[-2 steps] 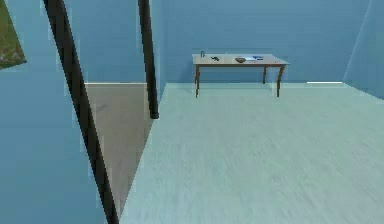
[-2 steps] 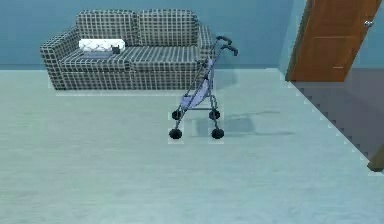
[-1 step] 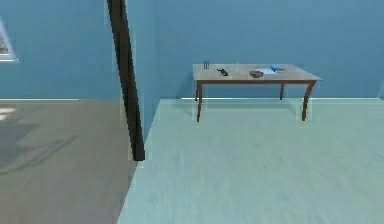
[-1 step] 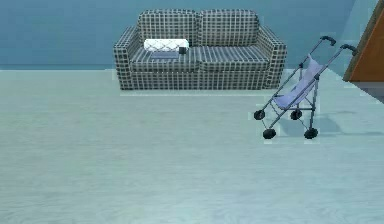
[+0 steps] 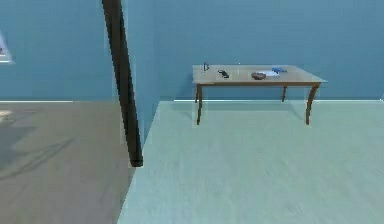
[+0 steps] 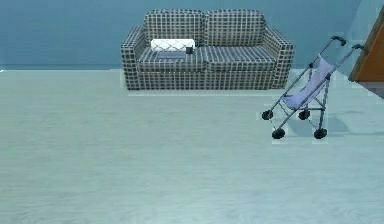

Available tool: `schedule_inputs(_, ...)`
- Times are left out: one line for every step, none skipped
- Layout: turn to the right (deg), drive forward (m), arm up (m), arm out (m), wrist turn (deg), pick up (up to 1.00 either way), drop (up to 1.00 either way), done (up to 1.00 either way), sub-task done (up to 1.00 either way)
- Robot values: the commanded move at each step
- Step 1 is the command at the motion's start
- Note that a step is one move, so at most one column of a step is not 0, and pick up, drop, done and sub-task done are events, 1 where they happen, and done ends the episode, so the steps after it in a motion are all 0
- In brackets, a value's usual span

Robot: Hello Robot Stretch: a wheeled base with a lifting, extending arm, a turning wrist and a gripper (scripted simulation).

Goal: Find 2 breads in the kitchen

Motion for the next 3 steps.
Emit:
schedule_inputs(-39.0,0.00,0.00,0.00,0.0,0.00,0.00,0.00,0.00)
schedule_inputs(0.0,0.50,0.00,0.00,0.0,0.00,0.00,0.00,0.00)
schedule_inputs(-45.0,0.00,0.00,0.00,0.0,0.00,0.00,0.00,0.00)
